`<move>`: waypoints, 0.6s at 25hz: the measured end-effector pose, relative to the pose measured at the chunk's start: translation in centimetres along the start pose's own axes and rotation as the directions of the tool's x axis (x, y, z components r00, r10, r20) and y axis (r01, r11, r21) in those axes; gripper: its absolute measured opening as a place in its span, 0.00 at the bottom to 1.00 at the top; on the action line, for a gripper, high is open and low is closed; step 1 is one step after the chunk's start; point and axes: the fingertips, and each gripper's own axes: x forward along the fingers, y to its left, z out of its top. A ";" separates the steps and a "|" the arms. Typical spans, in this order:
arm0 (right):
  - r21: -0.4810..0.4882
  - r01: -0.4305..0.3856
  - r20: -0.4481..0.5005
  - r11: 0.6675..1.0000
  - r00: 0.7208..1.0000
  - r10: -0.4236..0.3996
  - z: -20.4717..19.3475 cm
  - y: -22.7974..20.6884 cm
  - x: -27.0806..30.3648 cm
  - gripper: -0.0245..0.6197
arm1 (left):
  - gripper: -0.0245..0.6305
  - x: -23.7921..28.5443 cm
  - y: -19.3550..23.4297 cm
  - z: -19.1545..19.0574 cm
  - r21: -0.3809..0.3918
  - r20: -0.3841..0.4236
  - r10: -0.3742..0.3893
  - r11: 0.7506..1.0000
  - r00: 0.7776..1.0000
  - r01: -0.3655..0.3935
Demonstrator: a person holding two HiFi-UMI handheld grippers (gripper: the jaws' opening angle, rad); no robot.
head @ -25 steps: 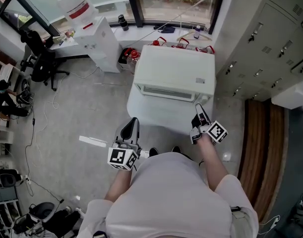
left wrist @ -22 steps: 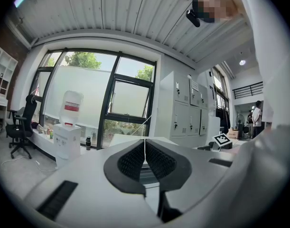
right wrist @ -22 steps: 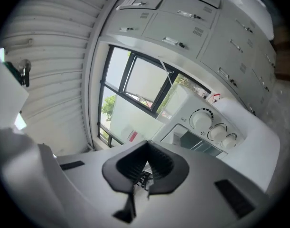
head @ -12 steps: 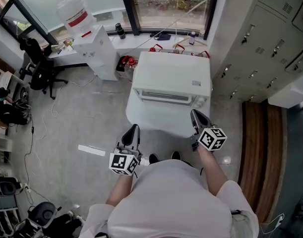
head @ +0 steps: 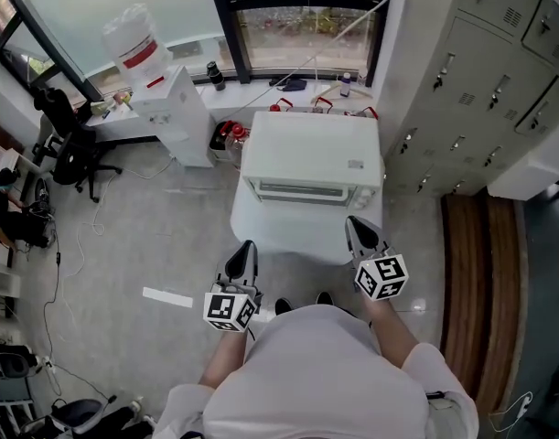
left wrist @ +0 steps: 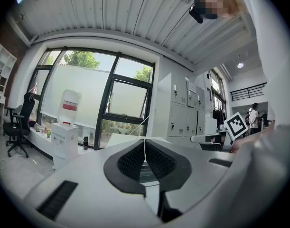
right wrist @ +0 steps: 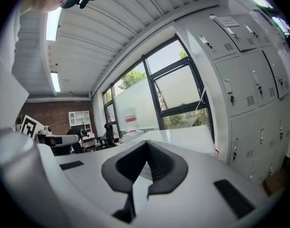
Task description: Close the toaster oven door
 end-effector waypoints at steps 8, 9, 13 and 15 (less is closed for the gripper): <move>-0.041 0.009 0.030 0.999 1.000 -0.008 1.1 1.7 -0.5 0.05 | 0.07 0.1 0.5 -0.7 -0.018 -0.016 -0.005 1.000 1.000 0.005; -0.045 0.009 0.031 0.999 0.999 -0.008 1.1 1.8 -0.6 0.05 | 0.07 0.1 0.6 -0.8 -0.019 -0.014 -0.006 1.000 1.000 0.006; -0.059 0.011 0.052 0.998 0.999 -0.008 1.4 2.2 -0.7 0.05 | 0.07 0.0 0.7 -0.8 -0.017 0.002 -0.009 1.000 1.000 0.009; -0.063 0.011 0.054 0.998 0.998 -0.007 1.6 2.3 -0.8 0.05 | 0.07 0.0 0.8 -0.5 -0.010 0.008 -0.005 1.000 1.000 0.005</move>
